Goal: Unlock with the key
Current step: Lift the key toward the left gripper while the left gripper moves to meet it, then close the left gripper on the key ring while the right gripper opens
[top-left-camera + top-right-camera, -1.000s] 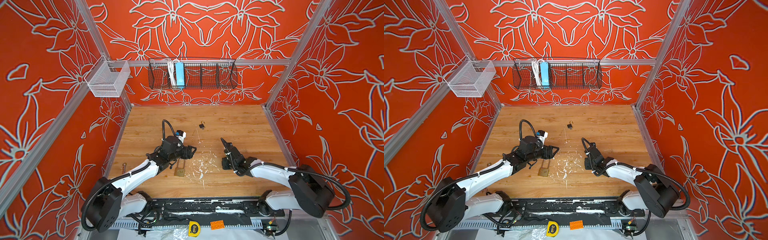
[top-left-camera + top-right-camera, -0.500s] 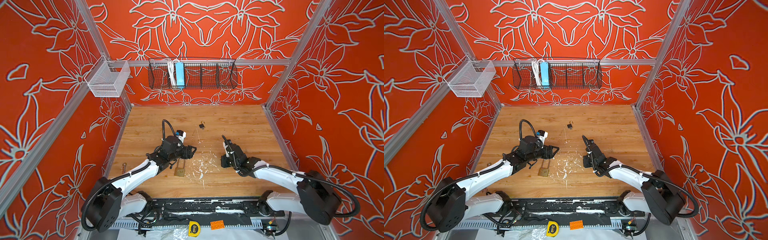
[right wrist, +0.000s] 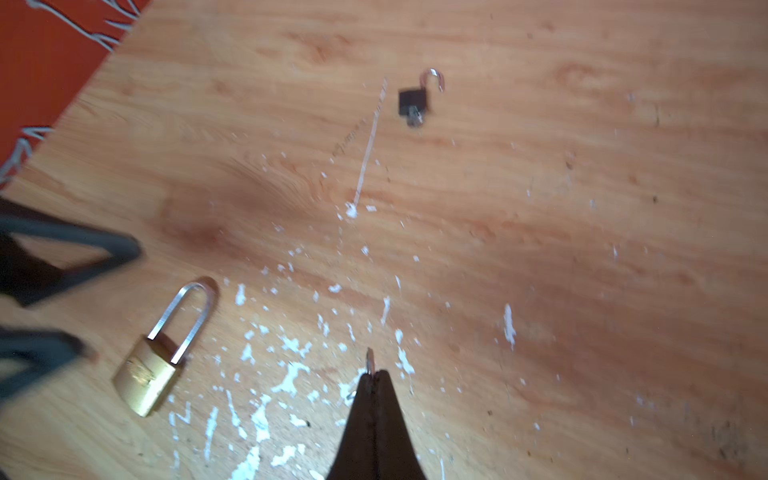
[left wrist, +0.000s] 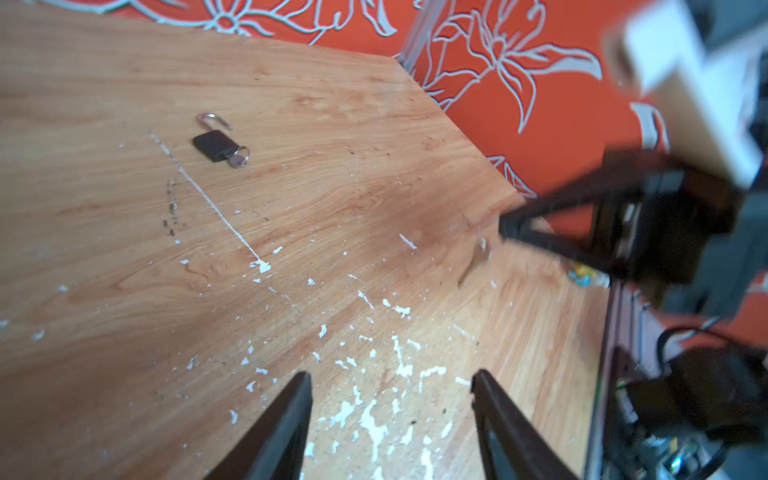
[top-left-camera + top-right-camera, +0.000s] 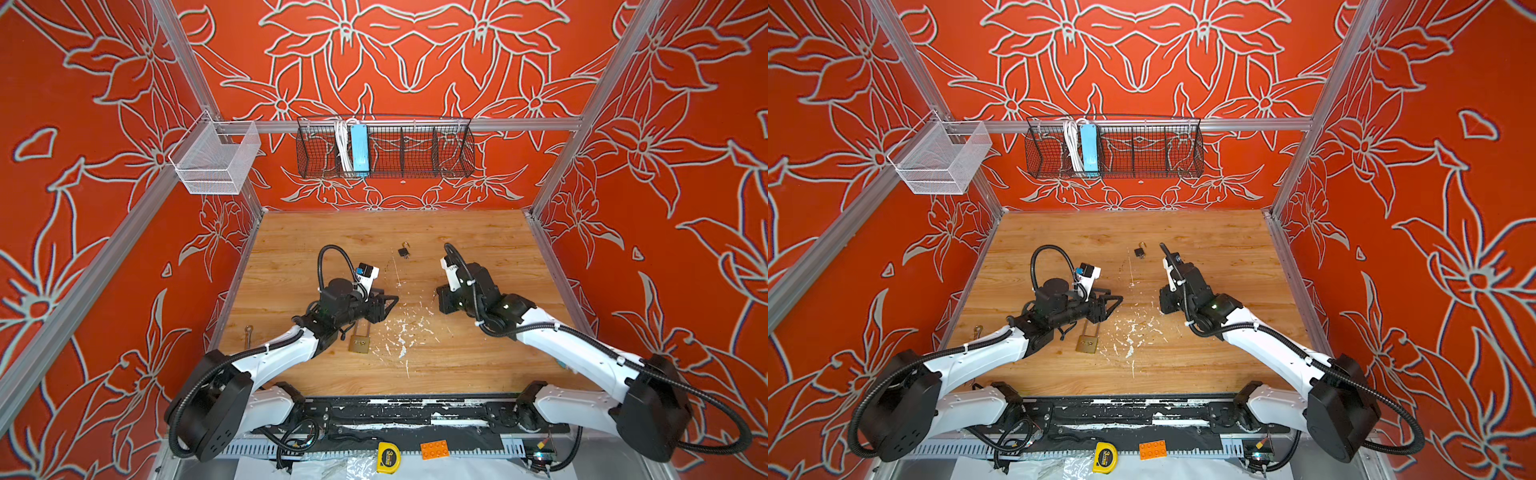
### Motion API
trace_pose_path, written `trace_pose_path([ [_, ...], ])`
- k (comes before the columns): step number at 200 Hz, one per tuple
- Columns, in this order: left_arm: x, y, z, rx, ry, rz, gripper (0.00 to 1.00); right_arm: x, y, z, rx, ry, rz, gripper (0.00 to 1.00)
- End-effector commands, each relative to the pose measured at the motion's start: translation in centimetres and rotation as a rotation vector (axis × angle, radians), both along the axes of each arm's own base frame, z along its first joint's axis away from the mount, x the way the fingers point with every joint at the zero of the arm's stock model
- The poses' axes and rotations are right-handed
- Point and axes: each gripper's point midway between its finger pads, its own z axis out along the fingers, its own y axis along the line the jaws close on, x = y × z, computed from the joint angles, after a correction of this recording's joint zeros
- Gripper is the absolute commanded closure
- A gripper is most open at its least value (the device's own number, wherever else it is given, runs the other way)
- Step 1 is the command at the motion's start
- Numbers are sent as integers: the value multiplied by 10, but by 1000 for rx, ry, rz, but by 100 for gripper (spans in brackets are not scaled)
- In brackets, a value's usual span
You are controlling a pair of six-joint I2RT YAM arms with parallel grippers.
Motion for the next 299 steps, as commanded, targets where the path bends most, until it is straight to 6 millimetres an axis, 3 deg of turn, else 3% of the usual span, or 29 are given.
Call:
trace_pose_path([
  [1, -16, -12, 29, -42, -364, -99, 41, 0, 16, 17, 17, 1, 92, 100],
  [22, -28, -21, 17, 61, -507, -143, 42, -1, 39, 31, 88, 1, 188, 100],
  [55, -27, -21, 11, 137, -590, -95, 43, -17, 60, 28, 238, -27, 300, 100],
  [100, -19, -21, 9, 159, -605, -44, 47, -40, 72, 30, 300, -38, 388, 100],
  [152, -31, -45, 2, 163, -630, -122, 50, -51, 81, 25, 302, -41, 420, 100],
  [185, -12, -34, 1, 207, -600, 16, 48, -56, 92, 18, 279, -31, 446, 100],
  [214, -9, -30, 3, 213, -612, 49, 49, -62, 102, 13, 279, -7, 478, 100],
  [231, -7, -27, 1, 227, -609, 65, 55, -63, 104, 13, 278, -13, 480, 100],
  [262, -9, -29, 2, 234, -620, 48, 85, -63, 102, 15, 274, -20, 473, 100],
  [299, -10, -28, 2, 242, -629, 41, 82, -61, 99, 16, 257, -33, 463, 100],
])
